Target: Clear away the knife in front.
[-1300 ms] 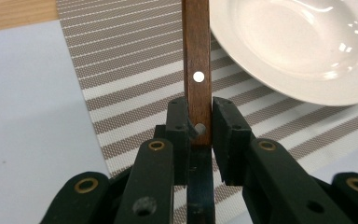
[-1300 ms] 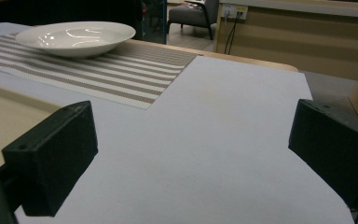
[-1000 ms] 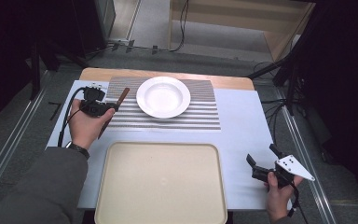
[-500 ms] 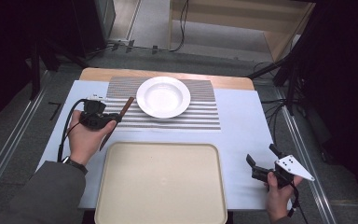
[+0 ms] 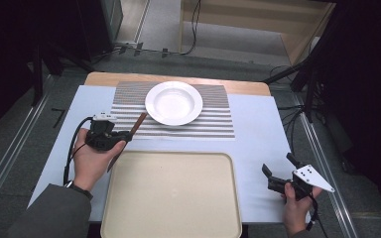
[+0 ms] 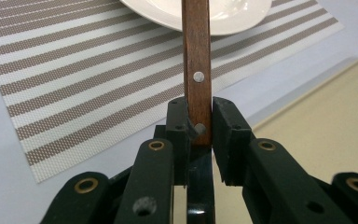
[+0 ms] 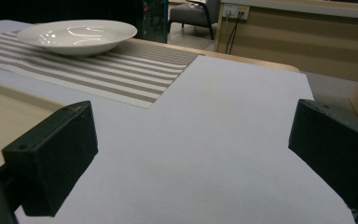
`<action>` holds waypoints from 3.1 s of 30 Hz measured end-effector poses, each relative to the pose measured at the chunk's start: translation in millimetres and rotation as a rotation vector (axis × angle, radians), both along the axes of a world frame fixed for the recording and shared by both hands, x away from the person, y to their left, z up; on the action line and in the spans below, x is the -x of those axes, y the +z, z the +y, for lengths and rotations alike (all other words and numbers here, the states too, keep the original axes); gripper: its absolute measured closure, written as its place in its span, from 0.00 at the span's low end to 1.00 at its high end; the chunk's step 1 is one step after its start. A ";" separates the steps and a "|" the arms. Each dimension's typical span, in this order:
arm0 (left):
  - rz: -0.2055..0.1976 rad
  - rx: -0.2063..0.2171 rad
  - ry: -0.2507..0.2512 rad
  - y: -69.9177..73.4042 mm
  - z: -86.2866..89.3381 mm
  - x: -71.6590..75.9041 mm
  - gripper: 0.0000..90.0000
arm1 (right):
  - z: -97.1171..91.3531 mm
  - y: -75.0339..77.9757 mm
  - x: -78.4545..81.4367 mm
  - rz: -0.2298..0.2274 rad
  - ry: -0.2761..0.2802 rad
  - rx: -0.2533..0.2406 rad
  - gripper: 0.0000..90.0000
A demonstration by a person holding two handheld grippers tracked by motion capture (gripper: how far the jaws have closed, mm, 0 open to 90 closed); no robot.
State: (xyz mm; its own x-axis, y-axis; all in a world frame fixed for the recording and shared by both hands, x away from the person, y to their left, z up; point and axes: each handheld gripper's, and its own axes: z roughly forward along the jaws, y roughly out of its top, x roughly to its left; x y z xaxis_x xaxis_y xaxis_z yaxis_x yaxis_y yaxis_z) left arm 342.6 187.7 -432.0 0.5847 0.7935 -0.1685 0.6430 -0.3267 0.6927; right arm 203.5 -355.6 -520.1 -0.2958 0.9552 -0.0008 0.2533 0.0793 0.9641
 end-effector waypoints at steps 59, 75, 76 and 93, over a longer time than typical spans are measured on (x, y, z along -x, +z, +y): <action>0.066 0.087 -0.025 -56.0 9.0 109.3 0.85 | 1.9 -0.1 -0.3 0.000 0.002 0.014 0.00; 0.029 0.052 0.019 -60.6 8.7 110.3 0.77 | 2.0 -0.1 -0.4 0.001 0.002 0.016 0.00; 0.019 0.056 0.017 -59.1 8.9 110.2 0.77 | 2.0 -0.1 -0.4 0.002 0.002 0.016 0.00; -0.012 -0.067 -0.201 -59.1 -36.1 92.6 1.00 | 2.4 -0.1 -0.6 0.002 0.002 0.018 0.00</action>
State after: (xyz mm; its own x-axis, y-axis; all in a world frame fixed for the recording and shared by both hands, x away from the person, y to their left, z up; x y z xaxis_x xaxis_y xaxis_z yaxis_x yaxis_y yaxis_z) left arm 250.0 151.5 -491.1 0.7341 0.6698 -0.1117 0.5523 -0.4933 0.6720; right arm 204.1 -353.3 -520.1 -0.2980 0.9544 -0.0170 0.2551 0.0968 0.9621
